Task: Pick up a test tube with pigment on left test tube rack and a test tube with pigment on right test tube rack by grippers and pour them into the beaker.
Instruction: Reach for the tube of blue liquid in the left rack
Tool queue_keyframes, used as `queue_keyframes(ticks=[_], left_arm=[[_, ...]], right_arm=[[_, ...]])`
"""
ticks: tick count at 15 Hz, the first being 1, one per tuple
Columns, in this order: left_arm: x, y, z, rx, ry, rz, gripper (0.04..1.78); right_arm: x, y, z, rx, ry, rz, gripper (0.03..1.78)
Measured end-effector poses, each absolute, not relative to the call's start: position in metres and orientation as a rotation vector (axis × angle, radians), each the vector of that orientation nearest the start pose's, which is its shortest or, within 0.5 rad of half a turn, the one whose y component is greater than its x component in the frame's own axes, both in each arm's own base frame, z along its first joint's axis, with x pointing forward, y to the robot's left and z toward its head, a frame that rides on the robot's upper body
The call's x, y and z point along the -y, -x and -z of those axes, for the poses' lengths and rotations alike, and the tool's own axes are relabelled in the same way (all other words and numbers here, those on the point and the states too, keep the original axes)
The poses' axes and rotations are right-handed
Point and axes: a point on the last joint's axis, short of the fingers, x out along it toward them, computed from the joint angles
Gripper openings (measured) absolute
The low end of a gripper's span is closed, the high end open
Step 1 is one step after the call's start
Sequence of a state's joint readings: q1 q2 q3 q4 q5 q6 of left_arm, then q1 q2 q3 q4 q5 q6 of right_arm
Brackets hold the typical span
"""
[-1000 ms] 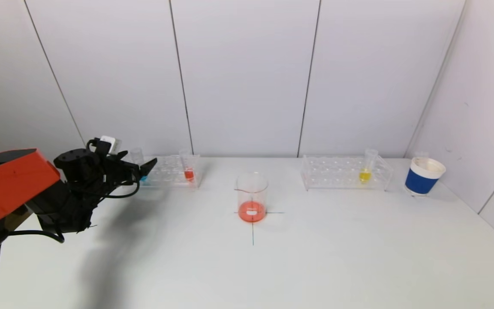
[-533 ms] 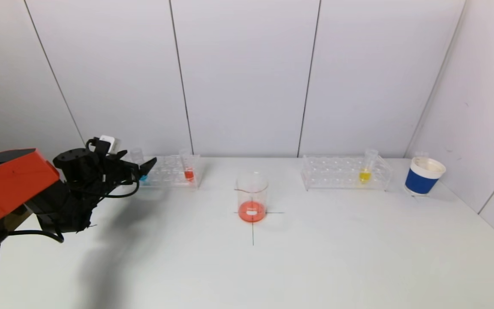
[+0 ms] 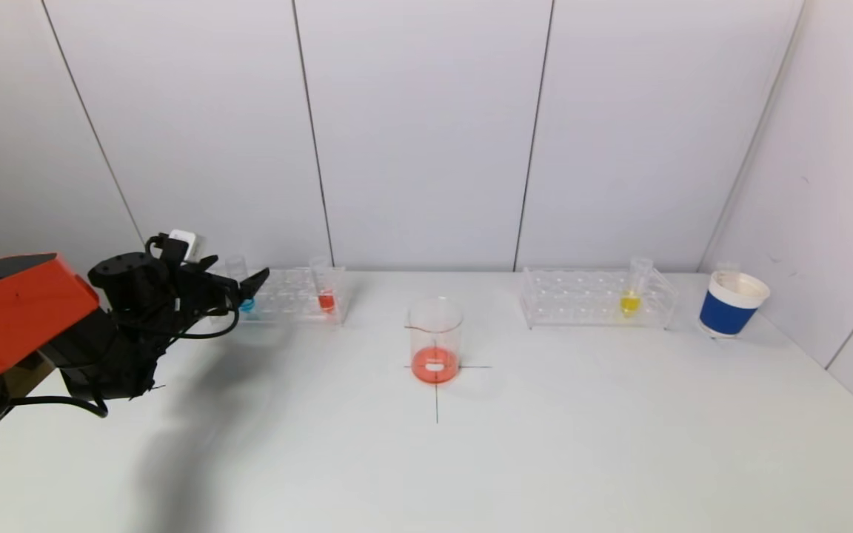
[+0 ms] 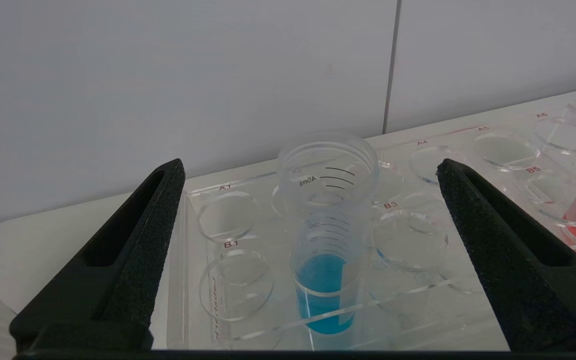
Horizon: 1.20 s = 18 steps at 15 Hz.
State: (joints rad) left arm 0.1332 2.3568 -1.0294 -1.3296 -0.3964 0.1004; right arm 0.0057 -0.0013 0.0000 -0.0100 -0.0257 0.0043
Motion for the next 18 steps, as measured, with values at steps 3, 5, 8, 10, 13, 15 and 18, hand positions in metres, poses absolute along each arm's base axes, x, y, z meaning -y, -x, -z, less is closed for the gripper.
queue_keyframes(ticks=[3, 5, 8, 10, 13, 15, 18], left_arm=[[-0.0483, -0.4256, -0.0617, 0.017, -0.101, 0.263, 1.76], [-0.0483, -0.4256, -0.0617, 0.018, -0.102, 0.263, 1.76], [-0.0478, -0.4257, -0.0617, 0.017, -0.102, 0.264, 1.76], [-0.0478, -0.4257, -0.0615, 0.017, -0.101, 0.264, 1.75], [-0.0477, -0.4258, -0.061, 0.016, -0.101, 0.264, 1.53], [-0.0477, -0.4259, -0.0605, 0.015, -0.101, 0.264, 1.28], [-0.0477, -0.426, -0.0599, 0.014, -0.1, 0.264, 0.71]], right_arm=[[0.0007, 0.0229, -0.0765, 0.012, -0.004, 0.02, 1.77], [0.0007, 0.0229, -0.0765, 0.011, -0.005, 0.02, 1.77], [0.0007, 0.0229, -0.0765, 0.012, -0.005, 0.02, 1.77], [0.0007, 0.0229, -0.0765, 0.011, -0.005, 0.02, 1.77], [0.0007, 0.0229, -0.0765, 0.012, -0.005, 0.02, 1.77], [0.0007, 0.0229, -0.0765, 0.012, -0.005, 0.02, 1.77], [0.0007, 0.0229, -0.0765, 0.012, -0.005, 0.02, 1.77]])
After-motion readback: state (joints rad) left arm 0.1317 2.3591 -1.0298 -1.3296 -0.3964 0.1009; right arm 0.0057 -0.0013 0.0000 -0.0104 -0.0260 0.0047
